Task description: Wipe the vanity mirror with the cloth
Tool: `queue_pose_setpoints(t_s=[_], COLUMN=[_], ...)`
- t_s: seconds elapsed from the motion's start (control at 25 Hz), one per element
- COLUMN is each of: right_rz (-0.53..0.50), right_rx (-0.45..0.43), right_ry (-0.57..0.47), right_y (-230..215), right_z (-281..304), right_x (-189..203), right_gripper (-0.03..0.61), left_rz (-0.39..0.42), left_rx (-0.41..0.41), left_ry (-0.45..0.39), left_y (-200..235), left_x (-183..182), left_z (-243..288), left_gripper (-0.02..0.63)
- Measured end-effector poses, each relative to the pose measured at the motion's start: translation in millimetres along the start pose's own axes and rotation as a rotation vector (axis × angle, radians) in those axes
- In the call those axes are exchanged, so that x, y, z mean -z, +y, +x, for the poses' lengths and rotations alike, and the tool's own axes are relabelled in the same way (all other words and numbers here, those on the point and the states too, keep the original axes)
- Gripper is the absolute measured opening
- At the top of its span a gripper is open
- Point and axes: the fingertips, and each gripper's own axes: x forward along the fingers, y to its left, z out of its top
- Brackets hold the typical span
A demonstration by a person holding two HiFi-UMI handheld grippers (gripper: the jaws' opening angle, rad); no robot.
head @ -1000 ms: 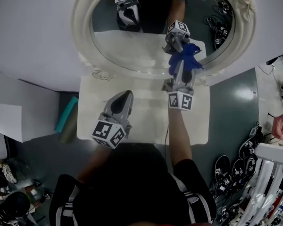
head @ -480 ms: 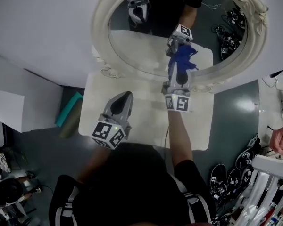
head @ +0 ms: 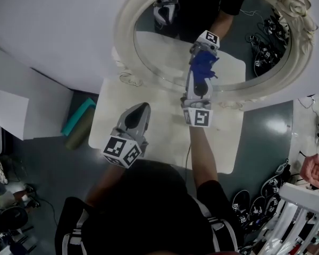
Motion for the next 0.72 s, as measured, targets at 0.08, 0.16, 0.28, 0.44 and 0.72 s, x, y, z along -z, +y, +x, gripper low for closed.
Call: queue_pose_setpoints(t_s=[0.08, 0.16, 0.28, 0.44, 0.72], right_rz=[-0.006, -0.008, -0.017, -0.068, -0.088], right_rx=[-0.025, -0.044, -0.097, -0.157, -0.206], right_ry=[0.006, 0.013, 0.015, 0.02, 0.047], right_y=[10, 19, 37, 60, 82], right_z=[3, 6, 13, 23, 30], right_x=[3, 4, 7, 15, 28], right_gripper=[0.071, 0.071, 0.069, 0.069, 0.067], left_rz=[-0.004, -0.01, -0.016, -0.02, -0.048], left_rx=[-0.01, -0.021, -0.038, -0.056, -0.104], left_ry=[-0.004, -0.007, -0.011, -0.023, -0.04], left_y=[3, 7, 14, 22, 41], left_x=[-1, -2, -3, -7, -7], left_z=[-3, -6, -9, -13, -24], left_gripper=[0.012, 0.012, 0.012, 0.012, 0.012])
